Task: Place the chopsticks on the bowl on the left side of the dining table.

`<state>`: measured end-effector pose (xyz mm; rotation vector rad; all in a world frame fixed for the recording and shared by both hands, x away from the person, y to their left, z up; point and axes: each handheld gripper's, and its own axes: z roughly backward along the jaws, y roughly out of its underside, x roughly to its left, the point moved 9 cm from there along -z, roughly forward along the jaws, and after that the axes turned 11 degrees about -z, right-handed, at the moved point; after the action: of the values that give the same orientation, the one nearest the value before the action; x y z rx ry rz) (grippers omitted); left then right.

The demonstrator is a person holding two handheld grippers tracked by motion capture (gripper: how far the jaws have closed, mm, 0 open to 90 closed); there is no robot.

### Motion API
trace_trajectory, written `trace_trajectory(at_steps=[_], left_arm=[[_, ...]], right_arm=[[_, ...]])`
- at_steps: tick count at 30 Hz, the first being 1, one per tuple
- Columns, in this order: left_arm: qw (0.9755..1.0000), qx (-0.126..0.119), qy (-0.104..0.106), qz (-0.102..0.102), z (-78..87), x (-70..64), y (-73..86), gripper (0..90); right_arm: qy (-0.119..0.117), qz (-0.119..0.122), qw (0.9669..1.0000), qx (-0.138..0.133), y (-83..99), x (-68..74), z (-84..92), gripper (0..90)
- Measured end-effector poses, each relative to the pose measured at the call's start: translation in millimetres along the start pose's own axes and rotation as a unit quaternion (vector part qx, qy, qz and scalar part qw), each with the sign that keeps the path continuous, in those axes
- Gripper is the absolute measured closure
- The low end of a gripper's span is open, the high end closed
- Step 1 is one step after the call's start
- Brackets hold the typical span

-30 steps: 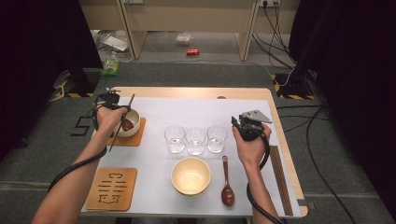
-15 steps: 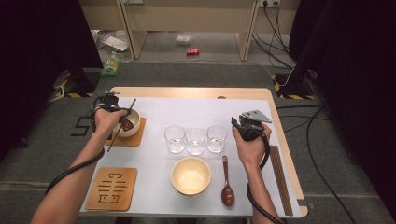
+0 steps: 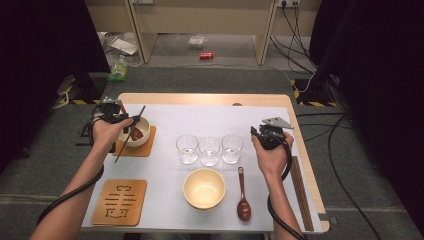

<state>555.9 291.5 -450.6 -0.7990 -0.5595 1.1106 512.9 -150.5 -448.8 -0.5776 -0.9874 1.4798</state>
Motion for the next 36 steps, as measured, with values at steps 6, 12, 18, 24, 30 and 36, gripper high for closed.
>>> trace_trajectory(at_steps=[6,12,18,24,30,36], left_arm=[[0.9995,-0.030,0.010,0.007,22.3,-4.2,0.7,44.8],[0.9985,-0.050,0.013,0.016,40.8,-4.2,11.9,44.3],[0.9978,-0.065,0.006,0.016,53.8,-5.6,25.2,44.3],[0.9970,-0.075,0.008,0.018,61.7,-10.0,37.7,44.6],[0.9962,-0.082,0.017,0.026,61.6,-16.4,46.4,44.9],[0.9961,-0.083,0.019,0.023,62.5,-17.4,48.0,45.1]], right_arm=[[0.006,-0.006,0.9997,0.021,1.8,-7.6,5.1,63.1],[0.015,-0.013,0.9979,0.061,7.2,-19.2,11.8,62.5],[0.027,-0.025,0.9942,0.101,14.9,-32.7,20.3,62.5],[0.044,-0.038,0.9890,0.136,27.2,-53.6,31.1,62.6],[0.061,-0.053,0.9830,0.165,41.0,-74.1,43.7,63.1],[0.075,-0.067,0.9739,0.203,57.1,-89.0,56.2,65.9]])
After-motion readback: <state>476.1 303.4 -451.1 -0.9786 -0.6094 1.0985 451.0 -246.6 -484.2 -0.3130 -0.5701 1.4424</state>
